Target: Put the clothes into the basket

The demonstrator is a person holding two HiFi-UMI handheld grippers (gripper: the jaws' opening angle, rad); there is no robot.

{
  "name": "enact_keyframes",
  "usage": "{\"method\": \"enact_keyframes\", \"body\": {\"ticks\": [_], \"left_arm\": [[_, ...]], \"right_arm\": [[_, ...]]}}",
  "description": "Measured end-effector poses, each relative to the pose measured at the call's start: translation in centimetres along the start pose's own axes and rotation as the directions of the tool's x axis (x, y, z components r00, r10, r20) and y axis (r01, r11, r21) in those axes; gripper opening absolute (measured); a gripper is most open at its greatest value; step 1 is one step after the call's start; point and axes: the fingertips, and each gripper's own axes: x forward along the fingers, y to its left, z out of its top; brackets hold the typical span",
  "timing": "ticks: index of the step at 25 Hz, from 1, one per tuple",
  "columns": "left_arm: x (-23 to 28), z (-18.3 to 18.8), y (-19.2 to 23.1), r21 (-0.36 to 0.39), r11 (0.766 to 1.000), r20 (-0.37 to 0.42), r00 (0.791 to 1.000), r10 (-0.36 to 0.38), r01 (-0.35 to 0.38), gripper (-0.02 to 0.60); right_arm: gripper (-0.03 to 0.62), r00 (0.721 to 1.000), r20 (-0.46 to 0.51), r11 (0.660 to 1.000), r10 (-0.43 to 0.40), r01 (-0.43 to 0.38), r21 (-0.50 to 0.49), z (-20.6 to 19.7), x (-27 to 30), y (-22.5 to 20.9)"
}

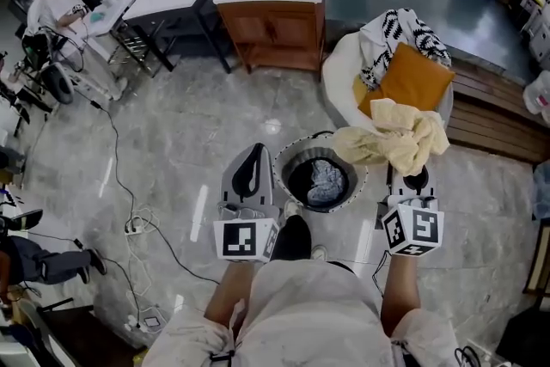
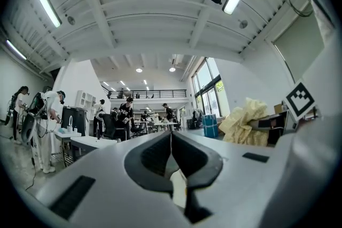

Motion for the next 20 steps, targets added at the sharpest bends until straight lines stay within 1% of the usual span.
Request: {"method": "enact_keyframes", "body": {"ticks": [4, 8, 10, 16, 18, 20], "left_arm": [[2.1, 0.0, 1.7, -0.005, 1.000, 0.011, 1.000, 0.004, -0.004, 0.008], [4.2, -0.4, 4.0, -0.014, 1.000, 0.014, 1.000, 0.022, -0.022, 0.008], [5.4, -0.9, 5.3, -0.021, 1.000, 0.020, 1.000, 0.013, -0.013, 0.008], [8.9, -3.9, 9.4, -0.049, 0.999, 0.009, 1.000, 0.005, -0.005, 0.008], [10.1, -5.2, 10.3, -0.049, 0.999, 0.003, 1.000, 0.001, -0.001, 0.008], [11.4, -6.8, 11.4, -0.064, 0.998, -0.011, 1.000, 0.001, -0.002, 0.008]], "right_arm": [[0.077, 1.000, -0.006, 0.999, 0.027, -0.027, -0.021, 0.4, 2.8, 1.4], [0.077, 0.998, -0.032, 0.997, 0.063, -0.064, -0.032, 0.0, 6.3, 3.1], [0.077, 0.995, -0.051, 0.996, 0.081, -0.083, -0.035, -0.5, 8.3, 4.2], [0.077, 0.982, -0.135, 0.989, 0.134, -0.141, -0.046, -3.7, 14.3, 7.6], [0.077, 0.976, -0.162, 0.986, 0.148, -0.158, -0.053, -5.1, 16.1, 8.4], [0.077, 0.968, -0.196, 0.983, 0.159, -0.174, -0.063, -6.9, 17.9, 9.2]]}}
